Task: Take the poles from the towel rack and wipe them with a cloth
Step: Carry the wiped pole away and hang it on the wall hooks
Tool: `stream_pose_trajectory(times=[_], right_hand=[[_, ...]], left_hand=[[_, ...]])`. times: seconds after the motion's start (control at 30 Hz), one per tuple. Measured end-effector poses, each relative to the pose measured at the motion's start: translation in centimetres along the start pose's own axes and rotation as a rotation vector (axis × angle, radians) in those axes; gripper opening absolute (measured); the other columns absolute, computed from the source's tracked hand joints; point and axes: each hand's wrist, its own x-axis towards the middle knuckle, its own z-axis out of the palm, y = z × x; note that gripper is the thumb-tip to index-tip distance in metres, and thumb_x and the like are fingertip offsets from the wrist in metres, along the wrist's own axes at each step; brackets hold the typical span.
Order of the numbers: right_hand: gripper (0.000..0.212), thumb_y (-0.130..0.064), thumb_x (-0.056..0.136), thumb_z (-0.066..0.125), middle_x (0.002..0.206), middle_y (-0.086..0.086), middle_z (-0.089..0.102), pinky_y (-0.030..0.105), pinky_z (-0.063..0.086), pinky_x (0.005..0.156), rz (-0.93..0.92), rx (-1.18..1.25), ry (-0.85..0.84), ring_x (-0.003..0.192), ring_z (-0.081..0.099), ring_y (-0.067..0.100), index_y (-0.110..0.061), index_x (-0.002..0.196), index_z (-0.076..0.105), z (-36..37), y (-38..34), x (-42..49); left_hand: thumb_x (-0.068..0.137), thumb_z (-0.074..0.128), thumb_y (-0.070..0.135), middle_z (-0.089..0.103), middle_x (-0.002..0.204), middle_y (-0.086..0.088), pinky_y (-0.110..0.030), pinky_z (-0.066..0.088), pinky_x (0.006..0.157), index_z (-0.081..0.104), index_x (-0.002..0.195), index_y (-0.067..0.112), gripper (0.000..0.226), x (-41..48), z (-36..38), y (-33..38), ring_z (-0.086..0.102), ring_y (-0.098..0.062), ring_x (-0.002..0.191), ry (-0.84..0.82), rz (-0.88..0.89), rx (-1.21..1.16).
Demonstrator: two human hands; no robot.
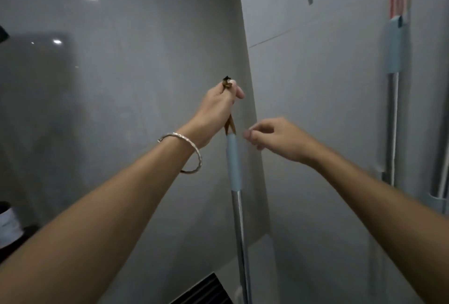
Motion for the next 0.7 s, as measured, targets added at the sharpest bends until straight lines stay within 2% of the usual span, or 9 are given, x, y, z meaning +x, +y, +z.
stream_pose_trajectory(times=[0.1,0.23,0.3,0.4,0.5,0.57,0.63,0.7], right_hand=[[0.030,-0.041,0.090,0.059,0.089,0.001,0.071,0.030,0.051,0.071,-0.053,0.071,0.082,0.081,0.068,0.015,-0.014,0.098,0.069,0.0,-0.1,2.8],[0.018,-0.035,0.093,0.058,0.088,-0.004,0.070,0.022,0.045,0.065,-0.065,0.055,0.043,0.079,0.067,0.011,-0.021,0.092,0.067,1.4,-0.1,6.1],[0.016,-0.033,0.092,0.059,0.087,0.001,0.071,0.027,0.049,0.066,-0.052,0.022,0.053,0.078,0.067,0.014,-0.020,0.090,0.069,1.7,0.2,7.7],[0.015,-0.028,0.089,0.062,0.082,0.003,0.072,0.035,0.055,0.076,-0.038,-0.082,0.072,0.079,0.068,0.017,-0.017,0.087,0.072,1.9,0.4,10.1],[0.011,-0.019,0.084,0.064,0.075,0.003,0.070,0.038,0.053,0.073,-0.021,-0.175,0.165,0.073,0.065,0.017,-0.014,0.076,0.069,1.7,0.0,12.6],[0.011,-0.016,0.082,0.063,0.077,0.007,0.071,0.041,0.053,0.073,0.013,-0.254,0.224,0.074,0.065,0.021,-0.009,0.076,0.069,1.4,-0.2,14.3],[0.011,-0.016,0.083,0.062,0.079,0.007,0.071,0.040,0.054,0.074,0.072,-0.296,0.262,0.079,0.067,0.022,-0.009,0.078,0.069,0.8,0.1,15.3],[0.011,-0.013,0.087,0.059,0.081,0.008,0.071,0.033,0.053,0.069,0.120,-0.258,0.341,0.078,0.068,0.020,-0.008,0.081,0.066,-0.5,0.5,15.8]], left_hand=[[0.101,0.035,0.033,0.042,0.068,0.007,-0.027,0.034,0.060,0.057,0.076,0.023,0.035,1.9,0.2,-1.4,0.039,-0.009,0.064,-0.083,0.028,0.003],[0.102,0.035,0.033,0.038,0.072,0.003,-0.026,0.035,0.058,0.059,0.083,0.021,0.033,4.3,-0.5,-3.3,0.037,-0.010,0.065,-0.177,0.047,-0.056],[0.102,0.035,0.032,0.038,0.072,0.002,-0.027,0.035,0.059,0.060,0.084,0.021,0.033,5.9,-1.2,-4.3,0.037,-0.010,0.064,-0.215,0.058,-0.097],[0.102,0.034,0.032,0.039,0.072,0.001,-0.028,0.038,0.060,0.061,0.085,0.022,0.033,8.7,-1.8,-6.0,0.039,-0.012,0.066,-0.254,0.086,-0.158],[0.102,0.033,0.033,0.041,0.069,-0.002,-0.027,0.043,0.057,0.059,0.085,0.020,0.034,11.4,-1.5,-7.6,0.042,-0.014,0.064,-0.281,0.126,-0.217],[0.101,0.034,0.035,0.042,0.066,-0.001,-0.029,0.046,0.057,0.059,0.085,0.019,0.034,13.4,-1.1,-8.1,0.044,-0.014,0.061,-0.293,0.141,-0.245],[0.100,0.037,0.038,0.044,0.065,0.000,-0.033,0.049,0.060,0.060,0.088,0.017,0.033,15.4,-0.6,-8.4,0.048,-0.015,0.060,-0.323,0.159,-0.262],[0.095,0.048,0.039,0.051,0.066,0.001,-0.032,0.050,0.059,0.062,0.093,0.011,0.031,17.2,0.4,-8.7,0.053,-0.013,0.058,-0.364,0.194,-0.305]])
